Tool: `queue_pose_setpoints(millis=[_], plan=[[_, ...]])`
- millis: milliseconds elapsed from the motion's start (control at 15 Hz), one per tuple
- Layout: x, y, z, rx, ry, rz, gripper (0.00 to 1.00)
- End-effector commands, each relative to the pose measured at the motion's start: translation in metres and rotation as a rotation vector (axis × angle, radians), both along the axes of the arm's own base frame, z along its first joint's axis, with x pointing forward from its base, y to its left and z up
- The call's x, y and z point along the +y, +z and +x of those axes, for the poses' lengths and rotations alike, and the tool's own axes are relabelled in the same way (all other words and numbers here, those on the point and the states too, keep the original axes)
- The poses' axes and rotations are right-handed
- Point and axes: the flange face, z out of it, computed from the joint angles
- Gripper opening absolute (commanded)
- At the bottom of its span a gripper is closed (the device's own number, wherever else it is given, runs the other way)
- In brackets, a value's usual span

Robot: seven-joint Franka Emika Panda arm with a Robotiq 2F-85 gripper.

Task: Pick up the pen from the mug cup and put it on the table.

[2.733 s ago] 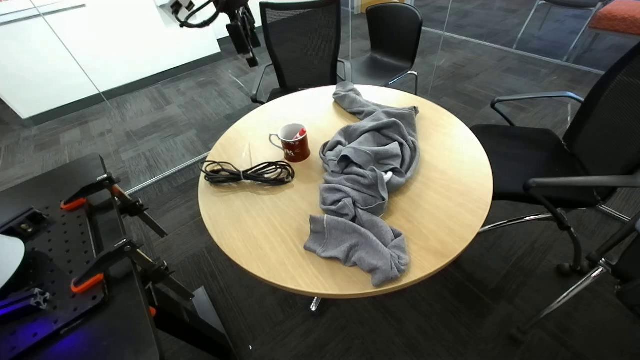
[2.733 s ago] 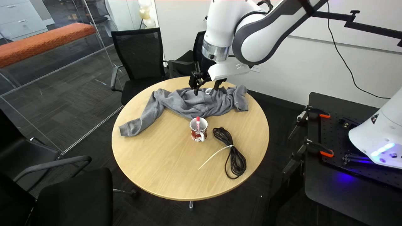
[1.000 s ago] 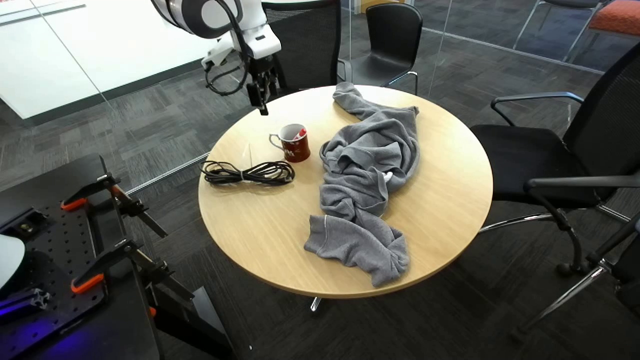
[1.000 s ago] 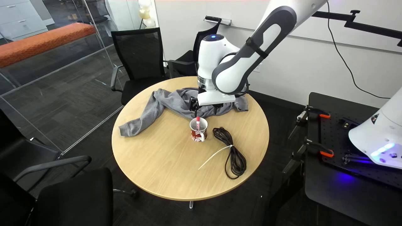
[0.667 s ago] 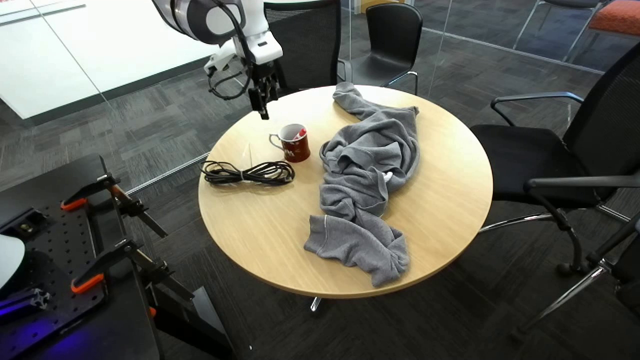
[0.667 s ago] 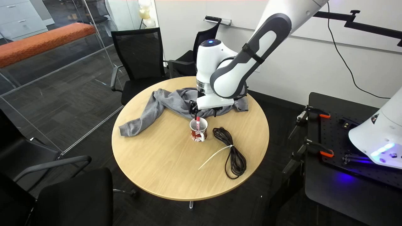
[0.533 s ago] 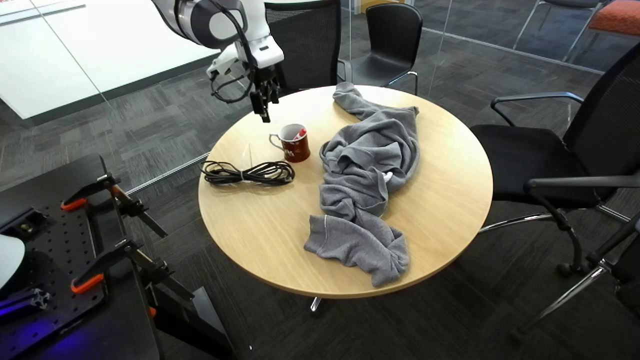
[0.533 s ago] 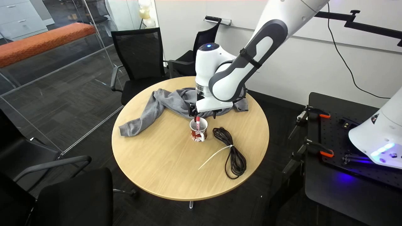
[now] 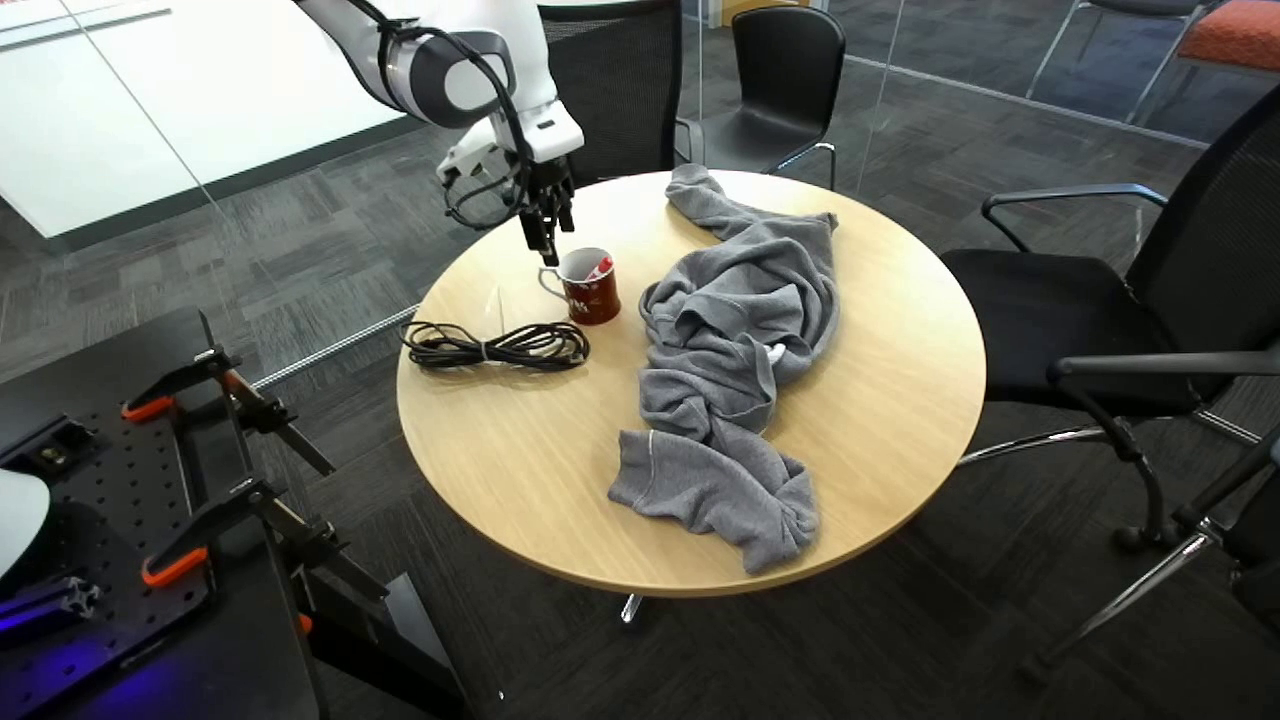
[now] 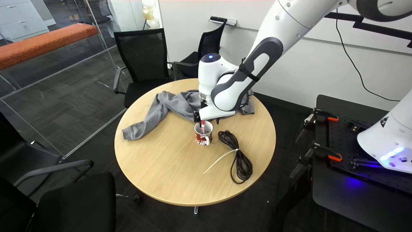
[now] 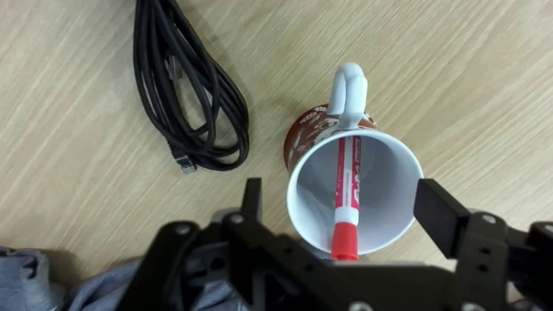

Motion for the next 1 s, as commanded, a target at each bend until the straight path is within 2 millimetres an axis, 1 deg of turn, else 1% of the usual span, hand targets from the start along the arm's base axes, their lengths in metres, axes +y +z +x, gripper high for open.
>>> queue_pose_setpoints(millis=[0, 67, 133, 200, 267, 400, 467, 533, 667, 733, 933], plan=[[-0.001, -0.001, 0.01, -0.029, -0.027, -0.004, 0.76], [-0.002, -0.001, 0.011, -0.032, -0.029, -0.005, 0.73], [-0.003, -0.001, 0.011, -0.035, -0.032, -0.005, 0.61], [-0.004, -0.001, 0.012, -0.037, -0.034, -0.006, 0.58], [-0.005, -0.001, 0.012, -0.04, -0.037, -0.008, 0.5], [-0.009, -0.002, 0.015, -0.044, -0.043, -0.016, 0.45], [-0.01, -0.002, 0.016, -0.046, -0.044, -0.02, 0.48], [-0.012, -0.004, 0.018, -0.045, -0.045, -0.025, 0.47], [-0.015, -0.008, 0.022, -0.045, -0.043, -0.032, 0.53], [-0.016, -0.011, 0.024, -0.045, -0.04, -0.036, 0.58], [-0.018, -0.019, 0.028, -0.049, -0.041, -0.039, 0.58]])
